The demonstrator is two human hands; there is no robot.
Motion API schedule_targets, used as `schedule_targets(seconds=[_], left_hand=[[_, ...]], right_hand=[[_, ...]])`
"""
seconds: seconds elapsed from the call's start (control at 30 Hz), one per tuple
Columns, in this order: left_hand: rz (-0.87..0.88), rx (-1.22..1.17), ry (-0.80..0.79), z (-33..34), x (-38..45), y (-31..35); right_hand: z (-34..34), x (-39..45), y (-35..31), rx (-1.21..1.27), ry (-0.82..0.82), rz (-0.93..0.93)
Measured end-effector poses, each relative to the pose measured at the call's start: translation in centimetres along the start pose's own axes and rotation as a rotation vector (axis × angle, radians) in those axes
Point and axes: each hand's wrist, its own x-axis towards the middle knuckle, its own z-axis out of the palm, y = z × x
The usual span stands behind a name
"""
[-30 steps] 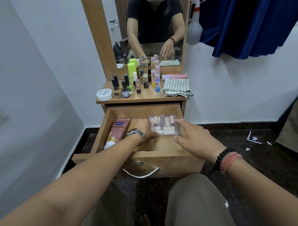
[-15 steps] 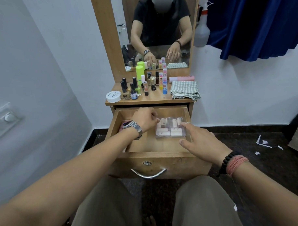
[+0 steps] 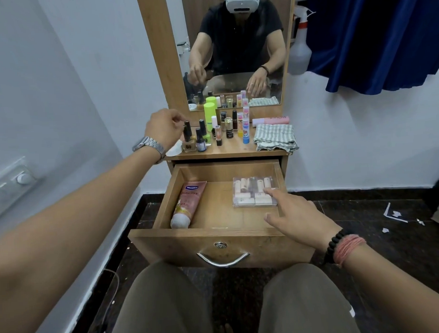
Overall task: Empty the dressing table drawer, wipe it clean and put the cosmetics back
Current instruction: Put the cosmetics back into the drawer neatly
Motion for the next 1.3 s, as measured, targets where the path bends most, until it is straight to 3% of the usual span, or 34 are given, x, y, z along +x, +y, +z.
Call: schedule_targets(seconds=[0.27,0.63,0.93,1.3], left_hand=[[0.048,0.085,-0.119,1.2,1.2,-1.5],[-0.014,-0.009,-0.082,1.4,0.9,-1.4],[0.057,-0.108,0.016,-1.0,-2.6,-0.1],[0.106,-0.132,-0.261,5.9,-7.6,0.3]], right_hand=[[0.0,0.1,0.3,-0.01,-0.007,0.007],[0.1,0.1,0.1,-0.005,-0.02,0.001],[-0.2,-0.1,-0.2,0.0,-0.018,-0.008],[0.0,-0.2,-0.3,-0.001,-0.017,-0.014]])
